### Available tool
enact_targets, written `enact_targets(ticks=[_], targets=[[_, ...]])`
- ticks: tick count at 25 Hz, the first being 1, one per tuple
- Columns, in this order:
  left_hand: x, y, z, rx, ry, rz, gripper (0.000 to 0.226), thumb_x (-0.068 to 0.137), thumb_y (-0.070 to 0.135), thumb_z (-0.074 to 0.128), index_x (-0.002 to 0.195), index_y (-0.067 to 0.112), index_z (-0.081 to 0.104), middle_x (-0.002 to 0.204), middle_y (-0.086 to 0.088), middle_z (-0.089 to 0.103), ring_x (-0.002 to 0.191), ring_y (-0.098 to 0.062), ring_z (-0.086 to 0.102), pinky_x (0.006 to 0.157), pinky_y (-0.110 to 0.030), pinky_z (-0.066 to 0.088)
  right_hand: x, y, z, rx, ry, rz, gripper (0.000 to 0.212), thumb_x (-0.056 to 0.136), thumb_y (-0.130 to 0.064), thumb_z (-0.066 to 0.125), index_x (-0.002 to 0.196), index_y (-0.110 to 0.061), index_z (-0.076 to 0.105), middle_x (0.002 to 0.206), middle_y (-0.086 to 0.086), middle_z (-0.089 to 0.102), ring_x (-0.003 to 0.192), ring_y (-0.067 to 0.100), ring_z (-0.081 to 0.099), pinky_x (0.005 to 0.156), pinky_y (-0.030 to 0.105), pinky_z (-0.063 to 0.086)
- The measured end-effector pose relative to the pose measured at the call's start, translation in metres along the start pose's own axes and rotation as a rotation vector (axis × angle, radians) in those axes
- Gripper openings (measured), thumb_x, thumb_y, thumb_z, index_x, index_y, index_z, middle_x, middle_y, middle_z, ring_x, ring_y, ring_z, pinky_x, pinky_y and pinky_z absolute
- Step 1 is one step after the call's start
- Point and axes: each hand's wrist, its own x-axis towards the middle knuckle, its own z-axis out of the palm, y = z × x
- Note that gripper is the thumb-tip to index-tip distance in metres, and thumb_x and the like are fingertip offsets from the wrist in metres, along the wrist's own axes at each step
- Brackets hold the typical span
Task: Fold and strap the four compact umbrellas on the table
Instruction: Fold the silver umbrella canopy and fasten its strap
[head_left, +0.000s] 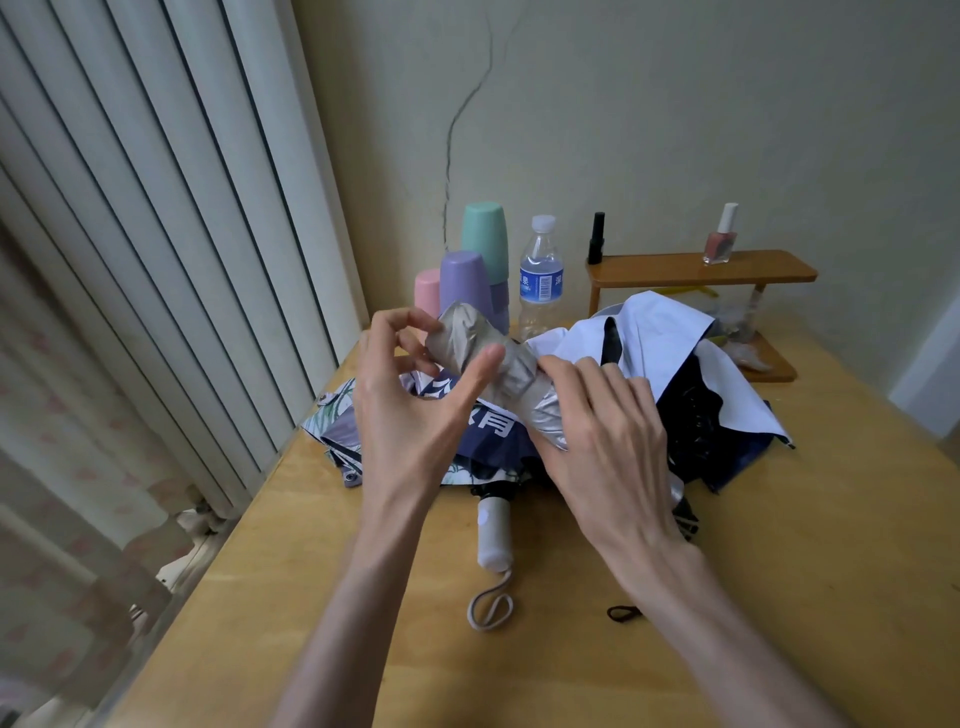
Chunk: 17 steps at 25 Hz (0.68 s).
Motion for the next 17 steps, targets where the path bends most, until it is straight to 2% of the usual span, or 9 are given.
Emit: enact_targets(ticks=[2, 5, 7, 9, 12, 15, 17], targets=[[0.0, -0.006, -0.001, 0.079, 0.064, 0.019, 0.031, 0.084, 0.044, 0.088, 0.096, 0.026, 0.065, 0.092, 0.003, 0.06, 0.082, -0.021, 0.063, 0.077, -0.051, 0.059, -0.002, 0.002, 0.002, -0.021, 0.009, -0.037, 0.058, 0.082, -0.027, 0.088, 0.131, -0.012, 0.06, 0.103, 0.007, 0.061, 0.092, 0.031, 0.057, 0.082, 0.044, 0.049], [0.002, -0.01, -0.001, -0.059, 0.036, -0.147, 0.014, 0.092, 0.033, 0.083, 0.092, 0.021, 0.076, 0.092, -0.002, 0.069, 0.081, -0.013, 0.067, 0.071, -0.038, 0.06, -0.006, 0.007, 0.007, 0.022, 0.001, -0.013, 0.058, 0.08, -0.025, 0.089, 0.13, -0.016, 0.063, 0.109, 0.005, 0.062, 0.088, 0.027, 0.062, 0.078, 0.038, 0.05], [0.003, -0.011, -0.002, -0.26, -0.024, -0.348, 0.014, 0.097, 0.025, 0.078, 0.098, 0.011, 0.08, 0.092, -0.001, 0.074, 0.084, -0.009, 0.069, 0.068, -0.027, 0.059, -0.006, 0.013, 0.012, 0.069, -0.026, 0.019, 0.053, 0.083, -0.034, 0.088, 0.129, -0.019, 0.065, 0.11, 0.001, 0.063, 0.077, 0.025, 0.065, 0.064, 0.032, 0.048], [0.004, -0.015, -0.002, -0.332, -0.037, -0.433, 0.019, 0.098, 0.022, 0.075, 0.105, 0.006, 0.08, 0.098, -0.005, 0.078, 0.09, -0.011, 0.071, 0.072, -0.022, 0.06, -0.003, 0.019, 0.016, 0.164, -0.084, 0.034, 0.054, 0.084, -0.048, 0.085, 0.128, -0.022, 0.066, 0.108, -0.003, 0.064, 0.075, 0.026, 0.067, 0.059, 0.032, 0.049], [0.004, -0.014, 0.0, -0.377, -0.016, -0.443, 0.021, 0.098, 0.02, 0.075, 0.107, 0.002, 0.08, 0.105, -0.009, 0.079, 0.093, -0.011, 0.072, 0.074, -0.021, 0.06, -0.002, 0.026, 0.018, 0.38, -0.17, 0.078, 0.057, 0.084, -0.059, 0.078, 0.128, -0.025, 0.066, 0.108, -0.008, 0.063, 0.085, 0.023, 0.069, 0.068, 0.036, 0.057], [0.003, -0.011, 0.002, -0.409, -0.02, -0.424, 0.022, 0.099, 0.02, 0.073, 0.107, 0.0, 0.078, 0.096, -0.001, 0.08, 0.094, -0.012, 0.074, 0.075, -0.021, 0.061, -0.001, 0.025, 0.017, 0.525, -0.167, 0.128, 0.051, 0.086, -0.055, 0.072, 0.127, -0.024, 0.068, 0.108, -0.011, 0.06, 0.087, 0.016, 0.067, 0.072, 0.039, 0.059], [0.004, -0.012, 0.0, -0.45, -0.055, -0.415, 0.025, 0.101, 0.018, 0.071, 0.11, -0.005, 0.075, 0.098, -0.004, 0.08, 0.097, -0.019, 0.076, 0.08, -0.025, 0.062, 0.001, 0.027, 0.016, 0.566, -0.141, 0.136, 0.049, 0.086, -0.051, 0.072, 0.124, -0.021, 0.07, 0.108, -0.01, 0.061, 0.088, 0.014, 0.067, 0.073, 0.038, 0.06]])
